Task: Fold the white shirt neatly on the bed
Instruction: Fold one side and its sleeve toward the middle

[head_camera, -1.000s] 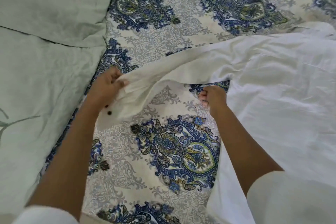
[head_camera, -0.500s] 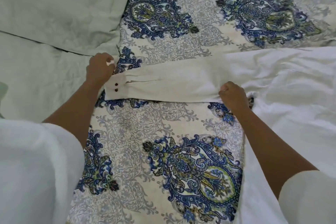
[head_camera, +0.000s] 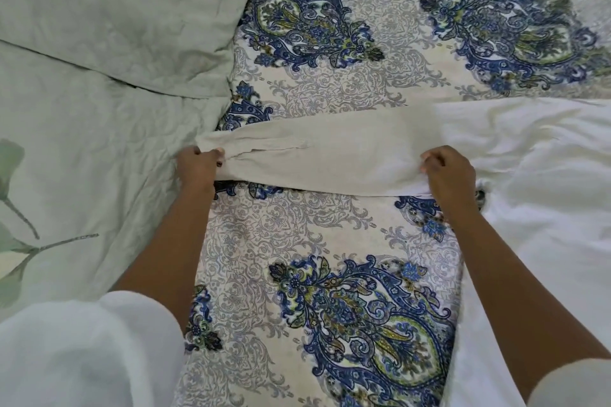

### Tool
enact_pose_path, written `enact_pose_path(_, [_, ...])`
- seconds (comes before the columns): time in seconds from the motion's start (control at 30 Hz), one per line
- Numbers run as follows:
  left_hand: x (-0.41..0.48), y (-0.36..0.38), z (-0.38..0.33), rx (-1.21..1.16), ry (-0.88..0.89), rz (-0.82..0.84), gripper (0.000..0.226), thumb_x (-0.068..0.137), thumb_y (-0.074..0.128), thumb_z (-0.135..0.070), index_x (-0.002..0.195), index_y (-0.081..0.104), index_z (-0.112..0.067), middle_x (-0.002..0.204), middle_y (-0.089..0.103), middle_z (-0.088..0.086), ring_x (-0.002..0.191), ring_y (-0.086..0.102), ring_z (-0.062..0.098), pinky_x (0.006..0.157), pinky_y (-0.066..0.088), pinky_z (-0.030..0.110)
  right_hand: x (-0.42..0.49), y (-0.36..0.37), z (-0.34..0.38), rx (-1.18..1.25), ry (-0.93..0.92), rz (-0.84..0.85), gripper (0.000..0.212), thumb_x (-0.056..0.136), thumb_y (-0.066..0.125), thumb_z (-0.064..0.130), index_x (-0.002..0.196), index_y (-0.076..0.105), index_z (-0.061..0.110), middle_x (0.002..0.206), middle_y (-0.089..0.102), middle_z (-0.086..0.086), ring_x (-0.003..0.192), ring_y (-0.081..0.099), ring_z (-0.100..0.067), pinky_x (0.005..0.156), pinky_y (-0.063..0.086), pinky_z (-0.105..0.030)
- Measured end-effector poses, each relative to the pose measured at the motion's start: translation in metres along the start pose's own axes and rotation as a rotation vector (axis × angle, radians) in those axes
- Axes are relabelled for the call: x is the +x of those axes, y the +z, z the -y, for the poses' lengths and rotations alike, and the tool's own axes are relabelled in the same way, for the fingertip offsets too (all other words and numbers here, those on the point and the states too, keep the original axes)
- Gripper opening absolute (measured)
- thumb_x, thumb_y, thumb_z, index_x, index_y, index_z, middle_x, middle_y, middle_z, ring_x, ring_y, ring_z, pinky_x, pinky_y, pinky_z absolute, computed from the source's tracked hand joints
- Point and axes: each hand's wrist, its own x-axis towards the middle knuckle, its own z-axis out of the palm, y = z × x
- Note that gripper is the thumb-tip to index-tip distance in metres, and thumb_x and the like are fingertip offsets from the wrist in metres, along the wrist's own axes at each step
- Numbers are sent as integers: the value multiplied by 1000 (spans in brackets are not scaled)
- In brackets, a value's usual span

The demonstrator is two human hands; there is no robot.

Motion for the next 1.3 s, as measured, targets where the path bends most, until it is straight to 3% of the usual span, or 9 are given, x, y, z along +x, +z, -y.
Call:
enact_pose_path(0.17, [-3, -5, 9, 555, 178, -221, 29, 77, 62, -21, 97, 62, 0, 104, 63, 23, 99, 60, 39, 82, 51, 48, 1, -11, -5, -5, 37, -63, 21, 89, 44, 12, 97, 64, 13, 95, 67, -7, 70, 52, -18, 63, 37, -26])
enact_pose_path(0.33, [-60, 29, -17, 593, 269, -471, 50, 85, 51, -20, 130, 38, -3, 141, 35, 18, 129, 34, 37, 100, 31, 48, 9, -33, -20, -56, 23, -289, 25, 89, 44, 9, 102, 65, 8, 106, 64, -12, 108, 52, -31, 81, 40, -32])
enact_pose_path(0.53, [-178, 166, -39, 541, 1056, 286, 46, 87, 50, -13, 130, 45, 2, 144, 38, 20, 136, 32, 35, 110, 30, 46, 23, -65, -54, -66, 147, -375, 34, 92, 37, 2, 116, 60, 5, 125, 57, -13, 121, 46, -29, 97, 36, -33])
enact_pose_path(0.67, [-239, 233, -39, 867, 1362, 805, 63, 95, 43, -28, 148, 17, -6, 158, 10, 11, 146, 8, 25, 119, 12, 38, 29, -76, -94, -312, -57, -189, 48, 92, 29, 21, 134, 49, 10, 143, 45, -10, 133, 40, -25, 107, 30, -35])
enact_pose_path(0.77, [-239, 244, -26, 983, 1416, 751, 65, 94, 43, -22, 149, 12, -6, 158, 7, 11, 146, 9, 24, 118, 6, 35, 31, -78, -126, -576, -140, -49, 56, 90, 21, 35, 145, 31, 26, 155, 24, 3, 144, 18, -17, 114, 16, -43])
enact_pose_path(0.93, [-193, 220, -23, 1065, 1461, 508, 78, 80, 48, 5, 148, 11, -8, 156, 12, 13, 145, 9, 25, 117, -7, 32, 37, -89, -124, -247, -68, -42, 48, 97, 33, 27, 145, 31, 20, 154, 26, 3, 144, 16, -12, 116, 11, -36])
enact_pose_path(1.03, [-201, 217, -19, 1023, 1650, 321, 81, 71, 55, 3, 145, 24, -4, 151, 30, 14, 140, 26, 27, 116, 4, 41, 32, -94, -126, -145, -105, -50, 50, 93, 31, 22, 142, 37, 12, 151, 33, -4, 144, 21, -15, 118, 16, -38])
enact_pose_path(1.13, [-230, 236, -18, 1034, 1797, 411, 85, 64, 62, 0, 143, 32, -8, 147, 39, 7, 137, 35, 22, 115, 18, 46, 31, -99, -127, -204, -128, -56, 44, 95, 35, 12, 138, 43, 9, 148, 38, -6, 142, 25, -16, 117, 14, -34])
enact_pose_path(1.3, [-237, 250, -30, 892, 1910, 454, 41, 78, 44, -23, 107, 70, -10, 108, 71, 7, 104, 66, 21, 109, 29, 45, 51, -127, -138, -261, -75, -258, 44, 92, 33, 18, 131, 52, 9, 146, 41, -11, 141, 26, -24, 116, 19, -41])
